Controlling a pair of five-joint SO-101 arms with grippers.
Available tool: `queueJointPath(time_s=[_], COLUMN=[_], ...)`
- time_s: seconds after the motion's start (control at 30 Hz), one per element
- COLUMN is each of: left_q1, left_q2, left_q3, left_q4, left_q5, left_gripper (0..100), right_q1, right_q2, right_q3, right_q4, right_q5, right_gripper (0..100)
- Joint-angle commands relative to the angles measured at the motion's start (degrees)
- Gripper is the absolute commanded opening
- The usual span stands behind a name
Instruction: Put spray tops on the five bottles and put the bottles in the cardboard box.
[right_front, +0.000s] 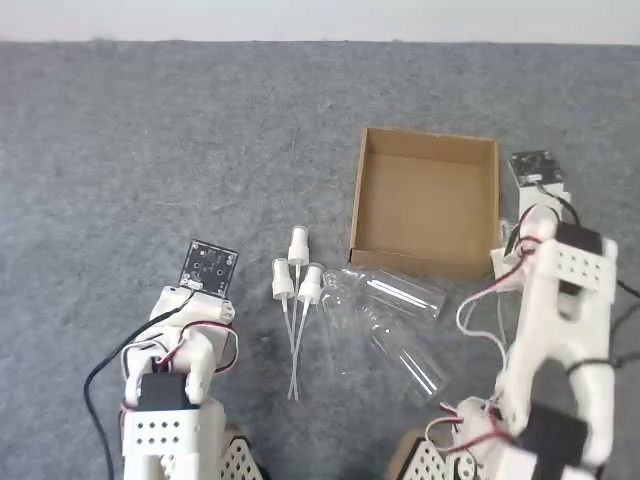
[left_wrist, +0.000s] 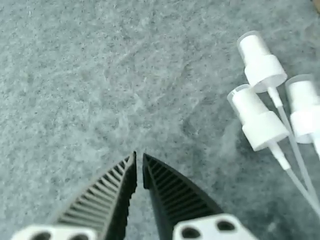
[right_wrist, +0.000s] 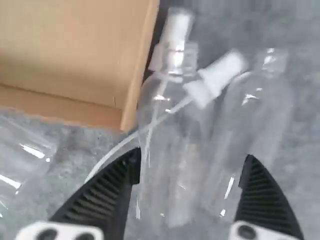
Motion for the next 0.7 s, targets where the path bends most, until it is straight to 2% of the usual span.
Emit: queueJointPath(time_s=[0.0, 0.23, 0.4, 0.67], left_q1=[-0.2, -0.3, -0.2, -0.2], left_q2=[-0.4, -0.4, -0.4, -0.4], left_q3=[-0.4, -0.4, -0.4, -0.4], left_q4=[-1.1, -1.1, -1.1, -1.1], left_q5=[-0.6, -0.6, -0.6, -0.6], left_gripper=[1, 1, 1, 1], right_q1=[-0.1, 4.5, 10.2, 12.2], right_q2=[5.3, 11.2, 11.2, 11.2], right_q3=[-3.8, -4.1, -4.4, -6.7], right_q4=[-3.2, -5.8, -6.8, -6.5], right_q5=[-1.5, -1.6, -1.4, -1.9], right_gripper=[27.7, 27.2, 18.2, 17.0])
